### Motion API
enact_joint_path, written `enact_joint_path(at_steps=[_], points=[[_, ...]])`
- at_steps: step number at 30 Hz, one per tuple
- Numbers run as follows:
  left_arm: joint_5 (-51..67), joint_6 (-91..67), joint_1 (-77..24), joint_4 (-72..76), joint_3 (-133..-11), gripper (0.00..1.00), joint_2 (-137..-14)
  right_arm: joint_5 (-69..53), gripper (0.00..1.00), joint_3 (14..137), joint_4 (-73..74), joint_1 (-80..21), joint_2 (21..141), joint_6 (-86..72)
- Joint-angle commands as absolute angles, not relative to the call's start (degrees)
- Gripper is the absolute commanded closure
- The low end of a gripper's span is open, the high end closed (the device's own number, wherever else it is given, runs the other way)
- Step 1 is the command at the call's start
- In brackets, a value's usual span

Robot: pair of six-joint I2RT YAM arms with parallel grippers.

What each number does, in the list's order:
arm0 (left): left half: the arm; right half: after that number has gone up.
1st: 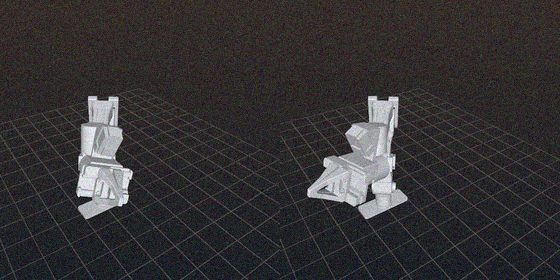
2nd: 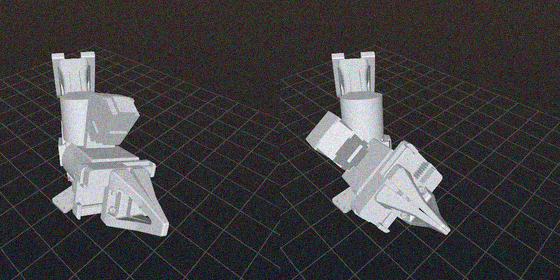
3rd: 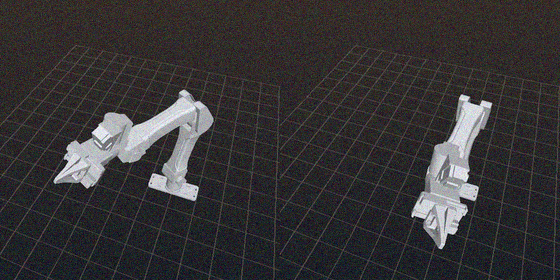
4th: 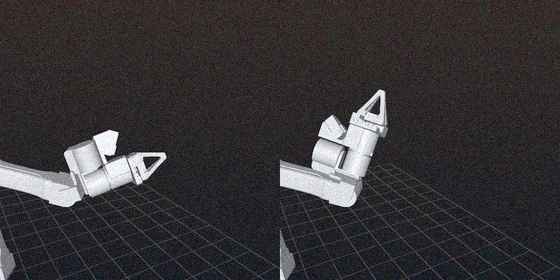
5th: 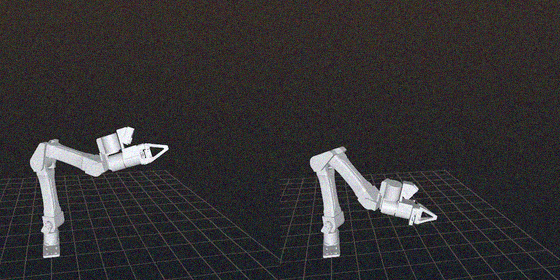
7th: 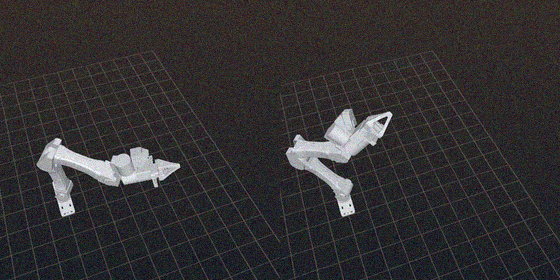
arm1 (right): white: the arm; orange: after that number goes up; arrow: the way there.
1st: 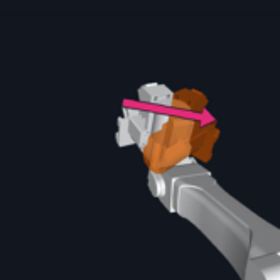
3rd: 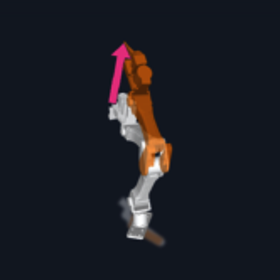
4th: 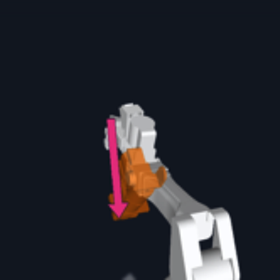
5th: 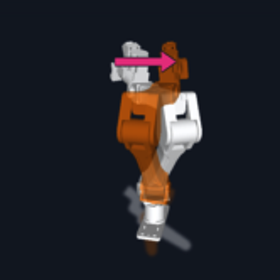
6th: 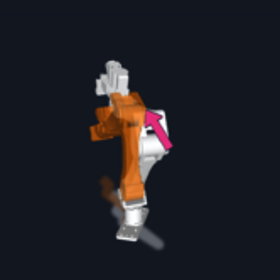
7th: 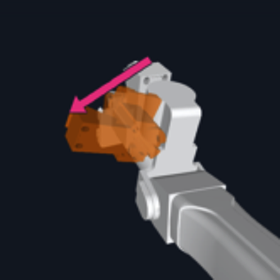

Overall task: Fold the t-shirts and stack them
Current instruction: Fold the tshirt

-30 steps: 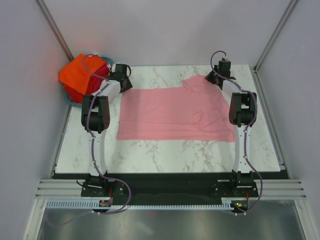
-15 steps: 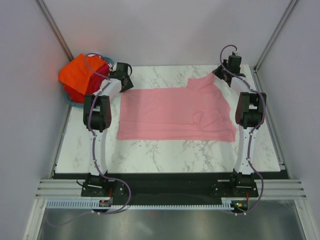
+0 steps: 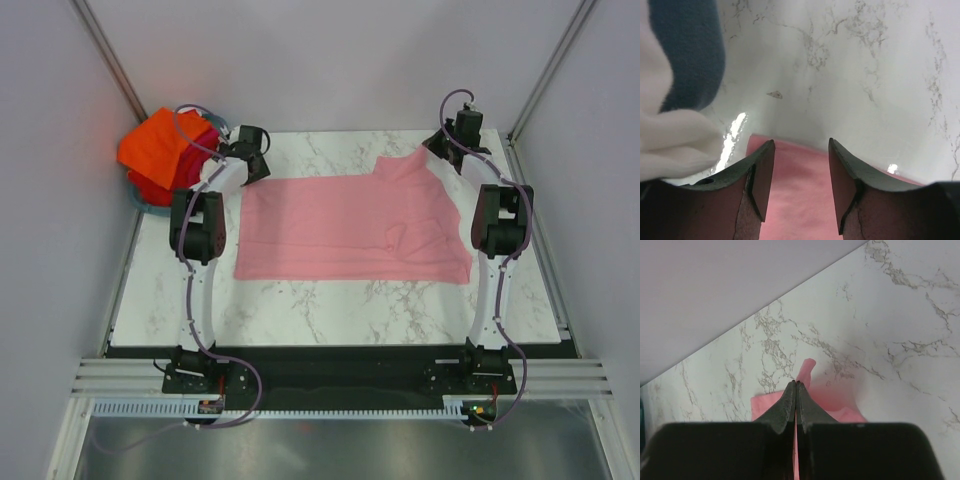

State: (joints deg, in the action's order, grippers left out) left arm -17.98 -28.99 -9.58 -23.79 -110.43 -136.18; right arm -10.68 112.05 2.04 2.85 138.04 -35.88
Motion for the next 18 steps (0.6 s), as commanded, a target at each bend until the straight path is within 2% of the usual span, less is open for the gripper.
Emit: enact_joint_path(at_steps=[1, 11, 18], points=[[-20.65, -26.38, -11.25, -21.10, -113.81, 0.44, -135.35, -11.78, 1.00, 111.97, -1.05, 3.08, 136.05, -36.47], [-24.52, -26.45, -11.43, -22.67, -111.62, 0.43, -132.01, -12.30, 1.00, 112.15, -1.05, 3.43, 136.85, -37.18], [-27.77, -29.35, -10.81, -25.49, -111.18, 0.41, -133.94, -13.09, 1.00, 112.50, -1.41, 3.52, 137.37, -37.62]])
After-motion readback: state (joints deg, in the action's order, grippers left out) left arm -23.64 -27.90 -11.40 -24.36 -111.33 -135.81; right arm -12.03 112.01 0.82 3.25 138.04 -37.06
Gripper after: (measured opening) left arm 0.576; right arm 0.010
